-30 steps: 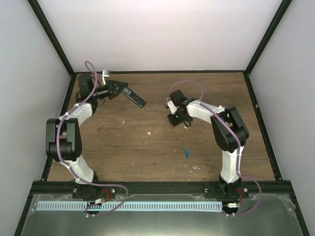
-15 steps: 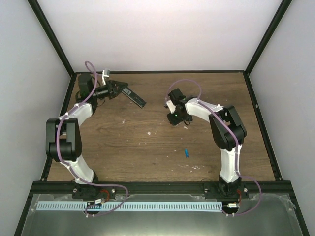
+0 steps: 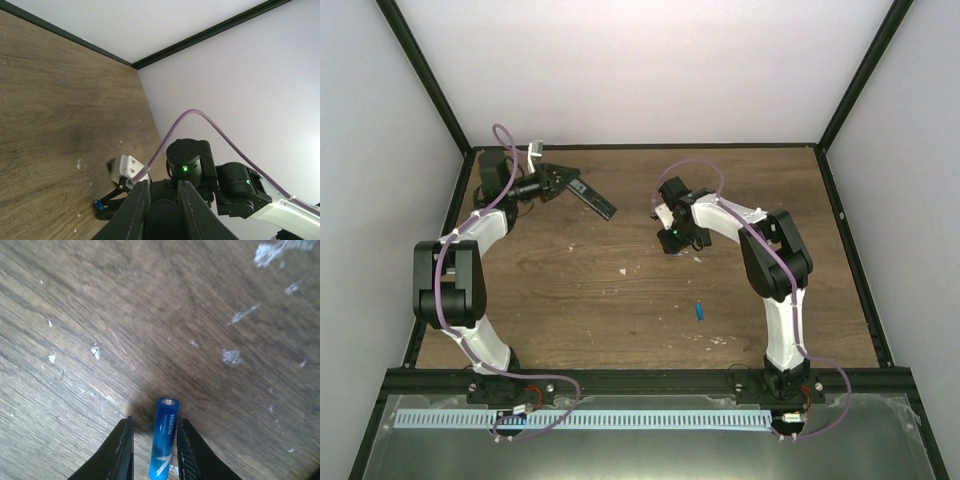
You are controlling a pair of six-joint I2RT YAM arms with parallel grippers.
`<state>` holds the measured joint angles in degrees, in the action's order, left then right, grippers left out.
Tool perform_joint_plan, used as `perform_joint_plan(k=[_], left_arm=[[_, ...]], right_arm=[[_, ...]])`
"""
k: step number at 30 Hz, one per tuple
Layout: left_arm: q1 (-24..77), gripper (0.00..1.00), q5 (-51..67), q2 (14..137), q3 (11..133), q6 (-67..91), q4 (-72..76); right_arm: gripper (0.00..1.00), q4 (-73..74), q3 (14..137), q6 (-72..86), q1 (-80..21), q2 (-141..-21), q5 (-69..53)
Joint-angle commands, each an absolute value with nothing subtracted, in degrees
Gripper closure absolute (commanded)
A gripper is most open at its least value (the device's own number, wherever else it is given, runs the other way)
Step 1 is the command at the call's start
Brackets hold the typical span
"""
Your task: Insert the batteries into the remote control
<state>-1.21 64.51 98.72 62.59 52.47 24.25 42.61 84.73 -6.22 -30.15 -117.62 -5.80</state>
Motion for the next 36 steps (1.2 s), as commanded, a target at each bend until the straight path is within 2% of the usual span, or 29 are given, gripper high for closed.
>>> perform_joint_plan(k=[1, 10, 16, 22, 36], left_arm=[[-1.7, 1.00, 64.4, 97.7, 63.4, 51.8, 24.5], [-1.7, 1.00, 65.1, 98.3, 64.3, 52.1, 24.7], [-1.6, 1.00, 65.3, 98.7, 63.8, 52.1, 25.3], [-1.6, 1.00, 65.1, 99.3, 60.7, 55.1, 29.9], [2.9, 1.00, 65.0, 104.0, 53.6, 63.7, 49.5]], right_arm=[[0.82, 45.3, 87.4, -7.3, -30.3, -119.6, -7.1], [0.89, 45.0, 87.2, -7.7, -30.3, -120.1, -5.8], [0.99, 44.8, 88.0, -7.4, -30.3, -119.6, -5.1], [0.99, 42.3, 88.3, -5.5, -30.0, -115.1, -8.6], [0.99, 32.0, 95.4, 1.1, -29.4, -100.0, -28.2]])
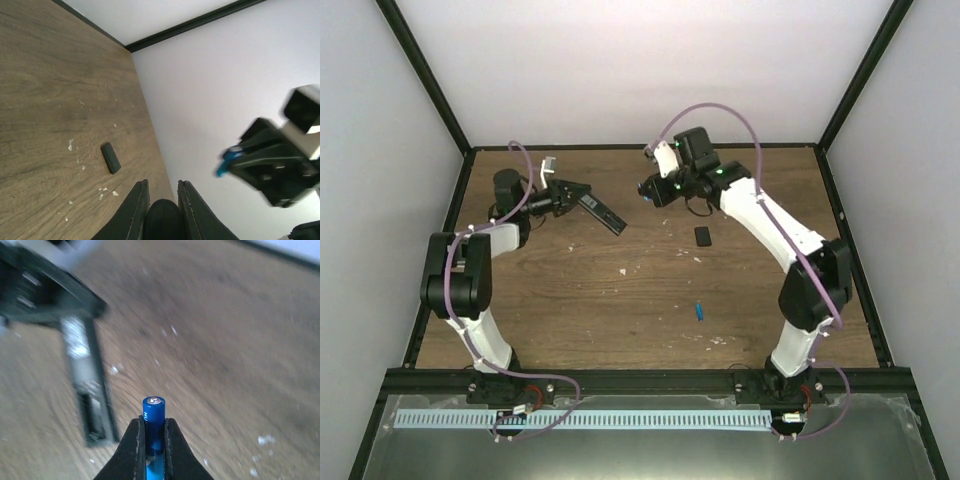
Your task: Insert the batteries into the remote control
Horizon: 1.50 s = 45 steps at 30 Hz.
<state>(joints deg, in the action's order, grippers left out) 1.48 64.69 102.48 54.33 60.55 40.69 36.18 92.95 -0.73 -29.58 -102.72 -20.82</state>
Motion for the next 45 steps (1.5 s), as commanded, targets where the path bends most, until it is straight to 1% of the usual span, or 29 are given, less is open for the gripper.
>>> perform_joint_plan(k=[1, 5, 9, 11, 15, 19, 45], left_arm=[[3.4, 1.00, 65.0, 104.3, 53.7, 63.9, 49.9], [5.1, 1.00, 64.3, 105.8, 53.8, 66.6, 54.2], [5.9, 1.00, 63.8, 107.4, 53.4, 72.0, 61.8], [6.2, 1.00, 63.7, 107.6, 53.5, 73.0, 63.2], [6.4, 1.00, 63.5, 107.1, 53.5, 72.2, 61.8], [6.6, 1.00, 62.7, 106.4, 53.1, 71.1, 60.4], [7.0, 1.00, 62.4, 104.6, 53.5, 70.4, 58.6]], right_arm=[[0.99, 32.1, 95.5, 0.8, -29.4, -99.9, -29.2], [0.99, 29.7, 91.9, 0.1, -29.8, -98.8, -34.3], [0.99, 26.4, 87.5, -0.6, -30.3, -97.2, -35.8], [0.99, 25.0, 85.6, -0.7, -30.6, -96.7, -36.1], [0.99, 20.1, 80.9, -0.7, -31.3, -95.2, -37.4], [0.99, 17.8, 78.7, -1.0, -32.2, -94.9, -37.7], [0.99, 14.9, 75.4, -5.6, -34.4, -95.5, -32.9]])
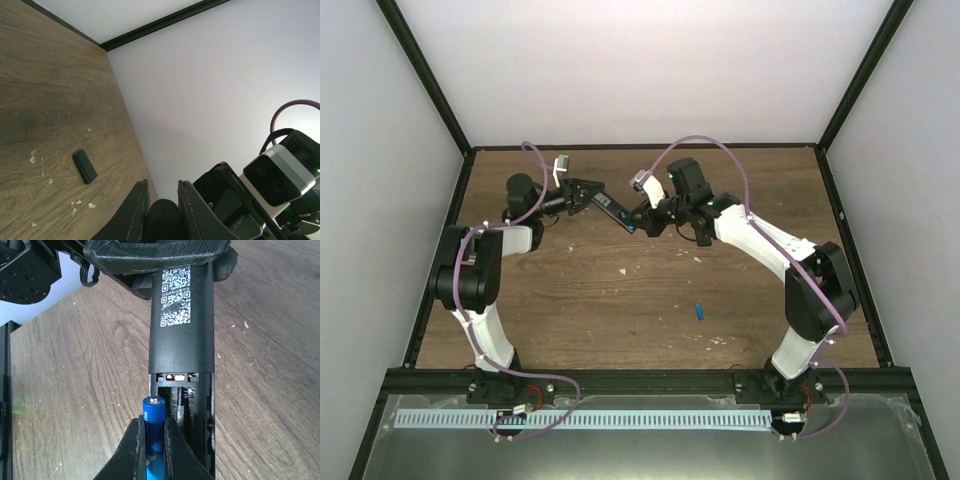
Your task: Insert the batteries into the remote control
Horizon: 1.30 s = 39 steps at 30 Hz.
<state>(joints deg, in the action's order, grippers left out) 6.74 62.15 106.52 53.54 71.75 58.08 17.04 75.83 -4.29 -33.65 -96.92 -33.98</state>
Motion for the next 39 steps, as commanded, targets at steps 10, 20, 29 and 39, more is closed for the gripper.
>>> perform_joint_plan(k=[10, 20, 29, 39], left_arm=[[7.2, 1.00, 62.6, 105.0, 53.9, 70.5, 58.5], [7.2, 1.00, 62.6, 105.0, 54.6, 69.2, 56.5], [7.3, 1.00, 62.6, 105.0, 54.8, 69.4, 56.7], [7.3, 1.00, 62.7, 105.1, 54.9, 70.2, 57.6]], right_arm=[[0.98, 12.4, 74.6, -5.8, -34.5, -95.2, -31.1], [0.97, 14.3, 75.0, -6.1, -35.0, -96.9, -31.1], [0.97, 13.8, 74.1, -6.4, -35.4, -97.3, -29.4], [0.95, 13.3, 73.0, -6.4, -35.6, -97.2, -27.6]])
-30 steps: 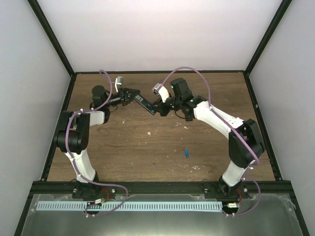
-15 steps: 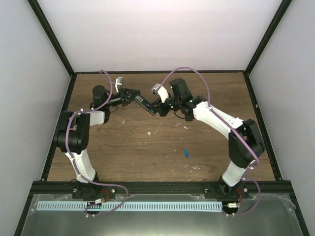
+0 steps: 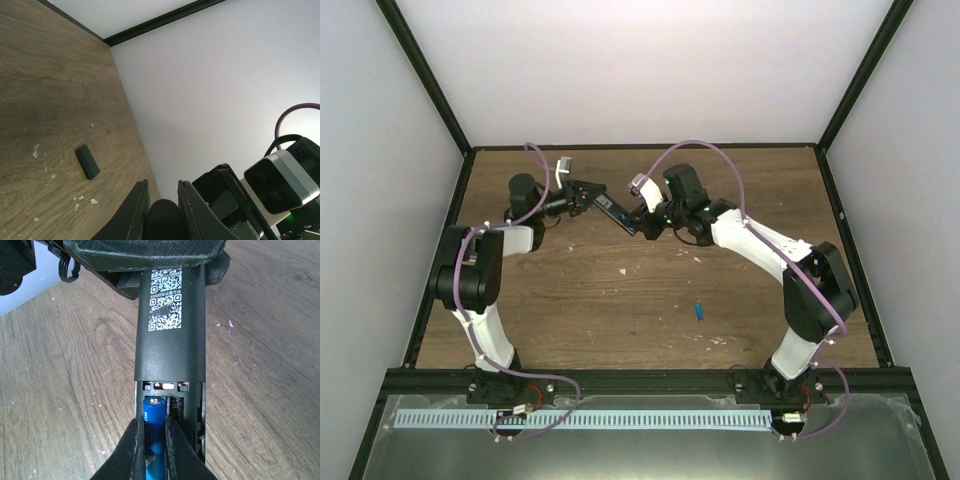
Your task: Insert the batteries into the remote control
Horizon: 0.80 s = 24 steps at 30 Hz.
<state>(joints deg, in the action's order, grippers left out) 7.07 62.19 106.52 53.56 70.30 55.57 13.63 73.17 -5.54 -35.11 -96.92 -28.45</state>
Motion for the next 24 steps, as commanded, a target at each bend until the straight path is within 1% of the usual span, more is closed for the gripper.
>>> perform_joint_plan(k=[1, 6, 14, 18, 24], left_arm=[[7.3, 1.00, 62.7, 105.0, 54.9, 70.2, 57.6], [7.3, 1.00, 62.5, 105.1, 54.8, 70.3, 57.9], [7.3, 1.00, 62.3, 105.0, 54.3, 70.6, 58.4], [7.3, 1.00, 62.3, 105.0, 54.3, 70.7, 58.6], [7.3, 1.00, 62.1, 105.0, 54.1, 71.0, 59.0]], right_arm=[[0.94, 13.5, 73.0, -6.3, -35.6, -97.3, -27.8], [0.90, 14.6, 73.2, -6.7, -35.8, -97.7, -27.7], [0.88, 14.5, 73.5, -6.9, -35.9, -97.3, -27.1], [0.85, 14.4, 73.5, -7.1, -35.8, -96.8, -26.6], [0.68, 13.8, 73.6, -7.6, -35.8, -94.8, -24.3]])
